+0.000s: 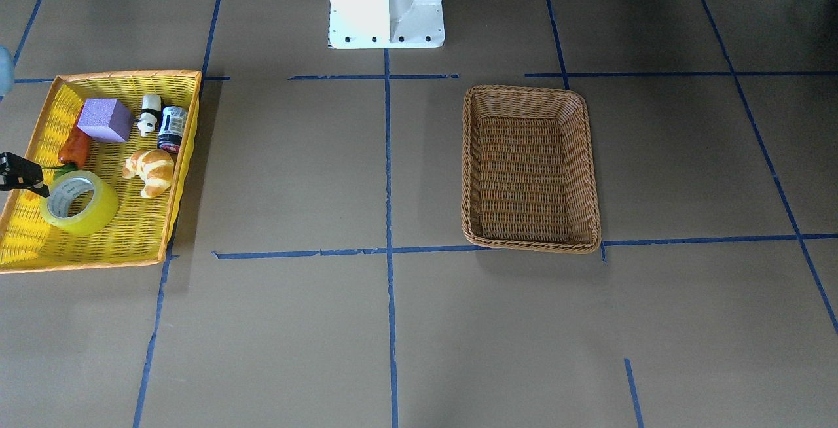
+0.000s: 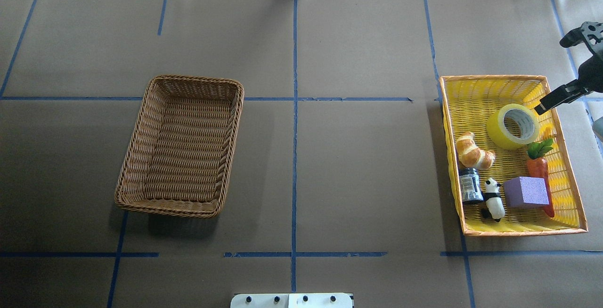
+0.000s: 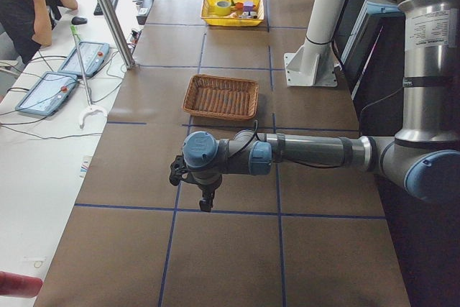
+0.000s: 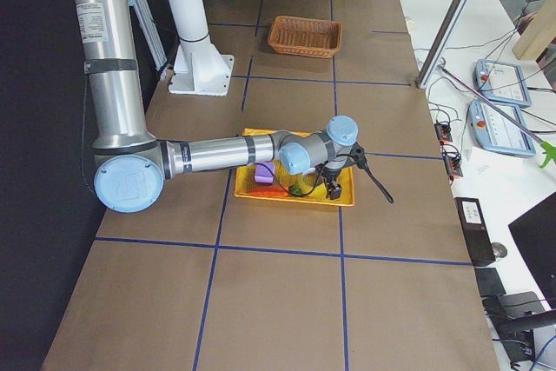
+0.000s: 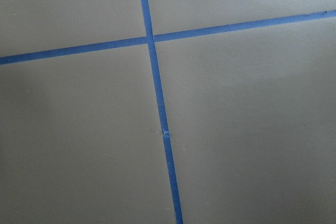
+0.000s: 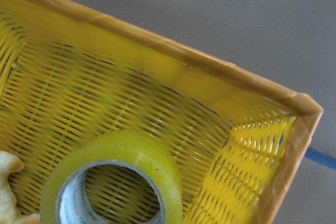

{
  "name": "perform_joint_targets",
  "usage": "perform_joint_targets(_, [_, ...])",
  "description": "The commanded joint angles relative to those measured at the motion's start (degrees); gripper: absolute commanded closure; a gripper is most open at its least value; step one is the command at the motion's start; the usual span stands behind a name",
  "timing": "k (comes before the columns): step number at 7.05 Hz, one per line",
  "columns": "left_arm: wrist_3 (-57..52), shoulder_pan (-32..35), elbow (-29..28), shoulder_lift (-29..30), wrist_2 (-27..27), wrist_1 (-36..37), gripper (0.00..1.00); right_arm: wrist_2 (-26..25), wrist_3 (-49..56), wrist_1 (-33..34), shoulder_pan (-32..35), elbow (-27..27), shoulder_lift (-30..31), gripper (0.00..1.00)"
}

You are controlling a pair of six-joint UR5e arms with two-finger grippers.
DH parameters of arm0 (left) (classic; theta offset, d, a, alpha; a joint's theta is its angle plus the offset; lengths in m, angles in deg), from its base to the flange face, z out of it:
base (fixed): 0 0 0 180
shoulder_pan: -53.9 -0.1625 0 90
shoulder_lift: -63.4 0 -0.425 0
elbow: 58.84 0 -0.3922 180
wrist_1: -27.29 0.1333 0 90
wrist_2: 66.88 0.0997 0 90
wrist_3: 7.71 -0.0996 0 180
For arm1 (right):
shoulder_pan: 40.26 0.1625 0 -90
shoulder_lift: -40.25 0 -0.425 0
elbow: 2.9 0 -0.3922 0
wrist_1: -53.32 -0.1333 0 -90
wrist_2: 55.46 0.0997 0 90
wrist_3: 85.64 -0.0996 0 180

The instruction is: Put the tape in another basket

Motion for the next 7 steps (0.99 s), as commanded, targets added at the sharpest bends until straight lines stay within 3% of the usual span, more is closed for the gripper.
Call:
perform_joint_targets(1, [2.34, -0.05, 0.14, 0.67, -0.10, 0.01, 0.00, -0.12, 0.11, -1.58, -1.44, 1.10, -0.19, 0.08])
perform_joint_targets(3, [2.34, -0.05, 0.05, 0.67, -0.10, 0.01, 0.00, -0.21, 0.38, -1.58, -2.50, 1.45, -0.27, 0.17])
perform_joint_targets(4, [2.34, -0.05, 0.05, 0.67, -0.10, 0.01, 0.00, -0.21, 0.46, -1.58, -3.11, 1.45, -0.27, 0.27])
perform_joint_targets(7, [2.34, -0.05, -0.12, 0.67, -0.18, 0.01, 0.00, -1.96, 0.55, -1.50, -4.17, 2.15, -0.27, 0.29])
